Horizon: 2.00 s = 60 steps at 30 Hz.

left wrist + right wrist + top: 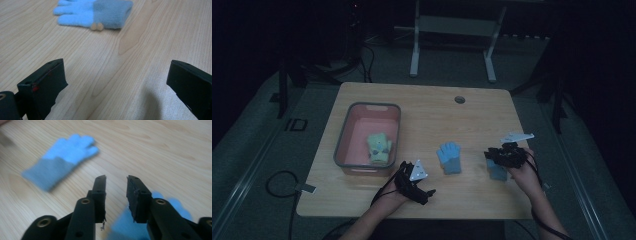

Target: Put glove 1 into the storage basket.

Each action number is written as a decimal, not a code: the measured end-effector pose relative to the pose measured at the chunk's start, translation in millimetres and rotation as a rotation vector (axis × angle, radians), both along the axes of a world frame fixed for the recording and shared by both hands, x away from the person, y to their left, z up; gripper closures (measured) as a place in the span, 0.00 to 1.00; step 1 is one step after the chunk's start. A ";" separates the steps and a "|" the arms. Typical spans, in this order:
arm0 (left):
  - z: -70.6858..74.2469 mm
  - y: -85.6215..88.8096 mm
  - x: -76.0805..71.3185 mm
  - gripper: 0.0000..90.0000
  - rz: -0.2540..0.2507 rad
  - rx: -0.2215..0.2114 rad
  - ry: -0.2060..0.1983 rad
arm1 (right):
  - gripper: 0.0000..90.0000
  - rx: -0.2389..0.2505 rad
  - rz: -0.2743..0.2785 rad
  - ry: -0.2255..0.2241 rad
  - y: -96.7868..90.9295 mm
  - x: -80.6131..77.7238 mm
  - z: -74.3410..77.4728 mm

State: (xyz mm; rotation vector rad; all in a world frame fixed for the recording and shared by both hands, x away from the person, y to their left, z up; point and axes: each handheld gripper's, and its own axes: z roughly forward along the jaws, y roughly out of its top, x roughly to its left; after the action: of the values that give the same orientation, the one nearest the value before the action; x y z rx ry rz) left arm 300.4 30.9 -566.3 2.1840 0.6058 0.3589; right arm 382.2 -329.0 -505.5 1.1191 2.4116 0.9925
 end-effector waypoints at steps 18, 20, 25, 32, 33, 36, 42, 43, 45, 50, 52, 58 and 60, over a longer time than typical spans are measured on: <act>-0.4 -0.3 -0.2 0.03 -0.008 0.001 0.002 | 0.72 -0.035 -0.060 0.060 -35.6 -14.7 -35.4; -0.2 -0.6 -0.8 0.03 -0.010 0.003 0.000 | 0.77 -0.069 -0.062 0.042 -34.0 -16.1 -36.3; -0.3 -0.8 -0.7 0.03 -0.011 0.003 0.000 | 0.94 -0.086 -0.089 0.061 -31.2 -15.4 -34.9; -1.0 -0.5 0.3 0.03 -0.006 0.000 0.002 | 0.96 -0.014 -0.095 0.005 -31.1 -17.6 -24.7; -1.0 -0.5 0.3 0.03 -0.007 0.001 0.002 | 0.96 -0.001 -0.095 -0.002 -31.4 -17.8 -19.7; -0.8 -0.6 -0.1 0.03 -0.007 0.002 0.001 | 0.96 0.037 -0.084 -0.028 -29.4 -16.6 -0.6; -0.6 -0.8 -0.2 0.03 -0.009 0.003 -0.001 | 0.96 0.066 -0.060 -0.084 -16.3 -12.2 24.7; -0.6 -0.8 -0.2 0.03 -0.009 0.003 -0.001 | 0.96 0.068 -0.054 -0.089 -12.9 -11.1 27.8; -0.6 -0.6 0.2 0.03 -0.010 0.001 0.001 | 0.96 0.075 -0.042 -0.094 -8.5 -9.6 31.2; 0.5 1.2 0.3 0.03 -0.008 -0.020 0.005 | 0.96 0.089 0.009 -0.110 12.6 -4.7 40.6; 0.7 0.8 -0.1 0.03 -0.012 -0.016 -0.002 | 0.96 0.085 0.046 -0.108 28.5 -1.8 42.3; 0.9 0.2 -0.6 0.03 -0.012 -0.015 -0.006 | 0.96 0.067 0.102 -0.085 55.1 3.6 34.4; 0.9 0.2 -0.8 0.03 -0.013 -0.016 -0.007 | 0.96 0.060 0.121 -0.079 64.7 4.4 31.3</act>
State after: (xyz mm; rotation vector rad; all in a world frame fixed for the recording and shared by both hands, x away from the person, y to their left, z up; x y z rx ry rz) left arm 299.6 31.1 -565.4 2.1701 0.5888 0.3535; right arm 386.6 -264.3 -474.3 0.9444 2.4246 1.1326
